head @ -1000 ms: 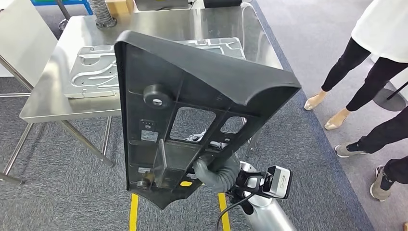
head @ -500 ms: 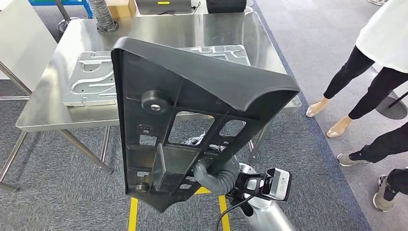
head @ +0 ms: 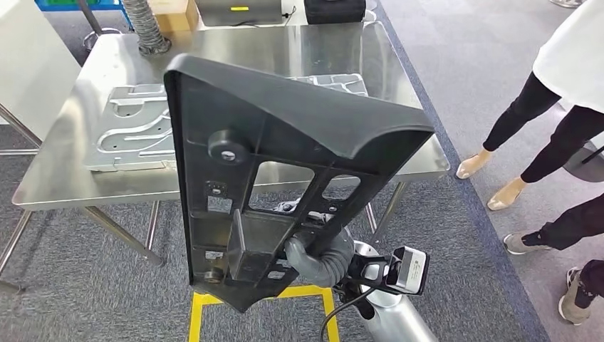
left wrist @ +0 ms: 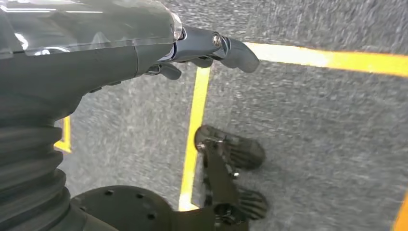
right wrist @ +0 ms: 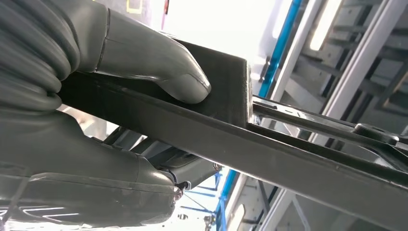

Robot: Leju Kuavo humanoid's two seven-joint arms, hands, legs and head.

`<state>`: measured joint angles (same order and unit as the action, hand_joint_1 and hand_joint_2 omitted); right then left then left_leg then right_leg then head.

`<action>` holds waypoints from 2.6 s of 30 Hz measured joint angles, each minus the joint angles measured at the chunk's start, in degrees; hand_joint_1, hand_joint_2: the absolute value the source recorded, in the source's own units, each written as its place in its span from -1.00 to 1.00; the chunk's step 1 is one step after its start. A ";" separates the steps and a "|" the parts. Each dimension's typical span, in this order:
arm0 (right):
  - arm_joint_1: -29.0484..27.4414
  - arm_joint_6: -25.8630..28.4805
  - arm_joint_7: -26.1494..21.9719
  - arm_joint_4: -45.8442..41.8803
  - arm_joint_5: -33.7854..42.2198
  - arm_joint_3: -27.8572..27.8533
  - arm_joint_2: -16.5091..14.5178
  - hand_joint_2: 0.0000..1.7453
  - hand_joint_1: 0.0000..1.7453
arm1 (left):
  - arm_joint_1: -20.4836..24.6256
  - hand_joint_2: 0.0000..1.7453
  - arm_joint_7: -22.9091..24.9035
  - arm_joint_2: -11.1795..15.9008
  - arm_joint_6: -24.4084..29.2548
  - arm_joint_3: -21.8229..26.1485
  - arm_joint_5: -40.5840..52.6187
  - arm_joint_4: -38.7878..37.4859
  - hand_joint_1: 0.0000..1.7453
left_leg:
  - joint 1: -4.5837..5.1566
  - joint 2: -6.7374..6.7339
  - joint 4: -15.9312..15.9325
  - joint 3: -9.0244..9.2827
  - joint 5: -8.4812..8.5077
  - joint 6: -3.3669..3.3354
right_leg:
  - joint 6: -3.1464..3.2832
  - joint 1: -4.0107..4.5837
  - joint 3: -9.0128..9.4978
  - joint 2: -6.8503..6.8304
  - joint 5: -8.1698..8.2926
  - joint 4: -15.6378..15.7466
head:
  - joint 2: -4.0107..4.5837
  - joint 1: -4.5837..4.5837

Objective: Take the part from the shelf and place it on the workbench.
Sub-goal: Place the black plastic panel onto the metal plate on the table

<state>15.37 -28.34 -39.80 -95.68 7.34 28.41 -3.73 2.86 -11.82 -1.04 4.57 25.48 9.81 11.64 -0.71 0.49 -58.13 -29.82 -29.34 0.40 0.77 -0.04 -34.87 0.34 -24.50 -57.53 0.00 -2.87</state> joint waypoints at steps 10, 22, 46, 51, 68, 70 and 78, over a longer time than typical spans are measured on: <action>0.61 -0.25 -0.01 0.92 0.60 0.25 -0.25 1.00 1.00 | -0.36 1.00 -0.04 -0.07 0.16 0.61 0.06 0.01 -1.00 | -0.52 -0.28 -3.88 -6.26 4.69 1.15 | -0.13 -0.23 5.12 -0.11 -3.81 0.45 | 0.00 -0.01; 0.72 0.61 -0.05 0.86 0.76 0.42 -0.12 1.00 1.00 | -0.35 1.00 -0.51 -0.06 0.02 0.87 0.87 0.01 -1.00 | 0.05 -0.08 -0.15 -2.36 2.58 -1.99 | -2.17 -0.28 -5.85 -0.19 -7.96 -16.34 | 0.00 0.01; 0.02 0.87 0.01 -0.04 -0.23 0.37 -0.03 1.00 1.00 | -0.19 1.00 -0.79 -0.19 -0.33 1.06 1.69 -0.03 -1.00 | -0.58 -0.18 -1.36 -5.76 4.56 -0.61 | -1.87 -0.20 5.21 -0.05 -5.69 -0.76 | 0.00 0.02; 0.31 1.67 -0.05 -0.25 -0.32 0.18 -0.03 1.00 1.00 | -0.14 1.00 -0.83 -0.16 -0.09 1.62 1.57 -0.03 -1.00 | -0.24 -0.14 -1.18 -4.45 3.41 -1.85 | -2.46 -0.32 -4.43 -0.17 -10.70 -16.68 | 0.00 0.01; 10.91 2.73 0.36 -3.66 2.45 -12.01 0.38 1.00 1.00 | 0.04 1.00 -2.19 -0.56 -0.89 3.40 2.37 -0.08 -1.00 | -0.27 -0.18 -15.27 -9.84 -3.43 1.06 | 0.89 0.20 1.15 -0.34 0.25 0.83 | 0.00 0.03; 11.48 3.19 0.90 -3.65 2.45 -12.57 0.44 1.00 1.00 | 0.05 1.00 -2.19 -0.56 -0.86 3.45 2.37 -0.08 -1.00 | -0.62 -0.29 -8.19 -7.09 1.08 1.46 | 0.34 -0.07 1.40 -0.29 -0.41 0.21 | 0.00 0.03; 15.66 8.55 4.44 0.53 -0.96 -14.74 0.46 1.00 1.00 | 0.24 1.00 -2.33 -0.63 -0.77 4.31 2.35 -0.08 -1.00 | -0.68 -0.07 -0.97 -4.37 3.87 -1.01 | -1.86 -0.15 -0.58 -0.12 -3.13 -4.17 | 0.00 0.05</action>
<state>31.03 -19.79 -35.36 -95.15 6.38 13.68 -3.26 3.10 -14.15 -1.67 3.80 29.79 12.16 11.56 -1.38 0.41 -59.10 -34.19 -25.47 -0.62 -1.09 -0.20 -35.45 0.22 -27.63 -61.70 0.00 -2.82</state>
